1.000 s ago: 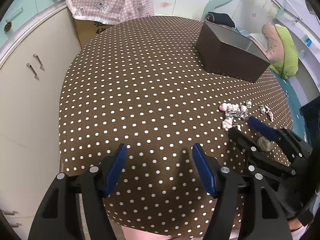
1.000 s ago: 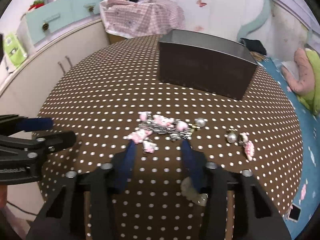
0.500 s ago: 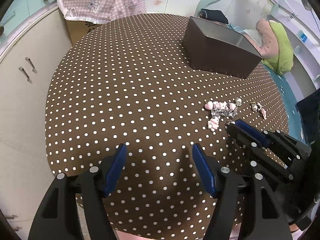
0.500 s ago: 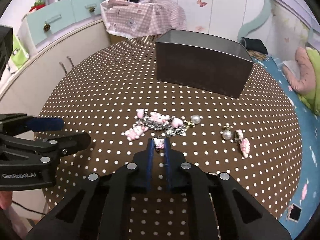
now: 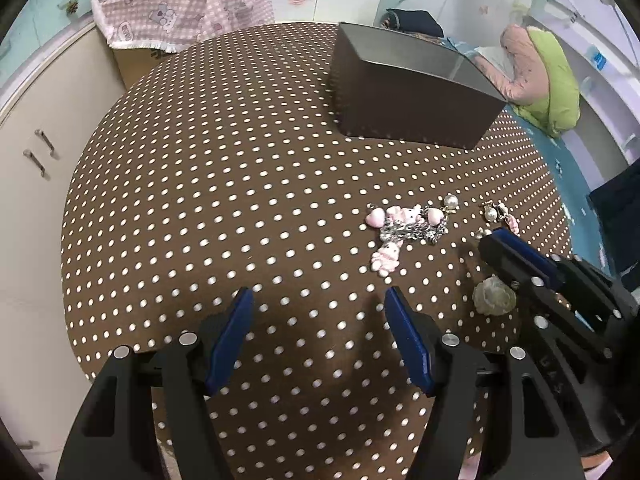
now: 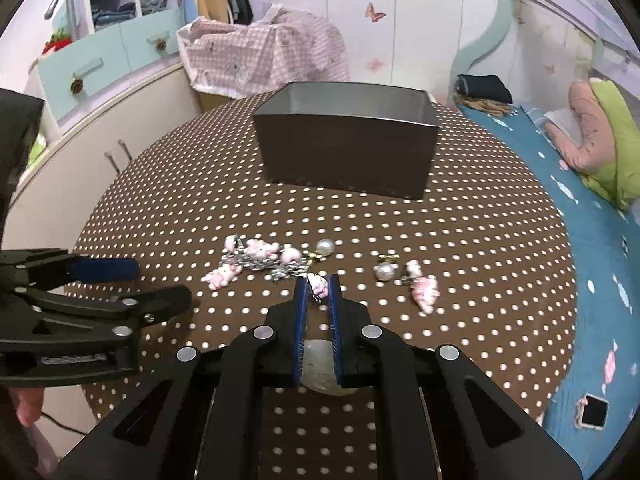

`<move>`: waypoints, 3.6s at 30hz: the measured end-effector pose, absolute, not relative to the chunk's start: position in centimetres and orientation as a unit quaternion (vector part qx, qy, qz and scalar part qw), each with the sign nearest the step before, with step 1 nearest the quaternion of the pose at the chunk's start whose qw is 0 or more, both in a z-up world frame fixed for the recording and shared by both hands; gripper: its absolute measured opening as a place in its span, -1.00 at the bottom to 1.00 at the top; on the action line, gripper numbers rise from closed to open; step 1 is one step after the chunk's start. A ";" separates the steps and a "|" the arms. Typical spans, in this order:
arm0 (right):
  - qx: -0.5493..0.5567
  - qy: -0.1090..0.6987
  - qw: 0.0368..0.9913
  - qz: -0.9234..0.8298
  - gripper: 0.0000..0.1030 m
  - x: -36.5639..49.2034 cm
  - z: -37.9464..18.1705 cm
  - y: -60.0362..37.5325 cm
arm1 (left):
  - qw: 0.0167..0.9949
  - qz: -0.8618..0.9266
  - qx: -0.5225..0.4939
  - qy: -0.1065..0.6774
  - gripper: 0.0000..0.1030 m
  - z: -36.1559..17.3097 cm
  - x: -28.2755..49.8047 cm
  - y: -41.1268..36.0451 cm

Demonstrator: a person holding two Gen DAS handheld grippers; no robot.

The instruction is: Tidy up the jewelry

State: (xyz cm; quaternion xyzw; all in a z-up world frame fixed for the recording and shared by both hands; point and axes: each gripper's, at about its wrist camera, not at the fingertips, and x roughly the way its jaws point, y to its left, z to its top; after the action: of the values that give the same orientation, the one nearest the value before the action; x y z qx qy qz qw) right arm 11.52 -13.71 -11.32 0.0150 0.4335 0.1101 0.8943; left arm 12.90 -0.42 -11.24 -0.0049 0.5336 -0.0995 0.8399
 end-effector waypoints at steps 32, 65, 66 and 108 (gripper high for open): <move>0.065 0.409 0.907 0.077 -0.78 10.6 -10.0 -18.6 | 0.866 -0.135 0.024 0.482 -0.71 -9.7 12.8 -1.2; 0.044 0.433 0.897 0.082 -0.72 9.7 -10.1 -19.0 | 0.883 -0.130 -0.015 0.451 -0.71 -6.8 12.0 2.1; 0.048 0.440 0.892 0.088 -0.72 9.8 -10.6 -18.9 | 0.882 -0.130 -0.015 0.452 -0.71 -6.9 12.0 2.2; 0.064 0.384 0.919 0.066 -0.73 13.4 -6.7 -20.4 | 0.884 -0.138 -0.026 0.446 -0.71 -6.0 14.6 1.4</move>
State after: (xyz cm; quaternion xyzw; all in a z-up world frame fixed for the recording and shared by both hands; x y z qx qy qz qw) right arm 13.44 -20.37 -6.71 0.0641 0.3842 0.0657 0.9187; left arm 14.65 1.37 -5.97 -0.0262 0.4458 -0.1382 0.8840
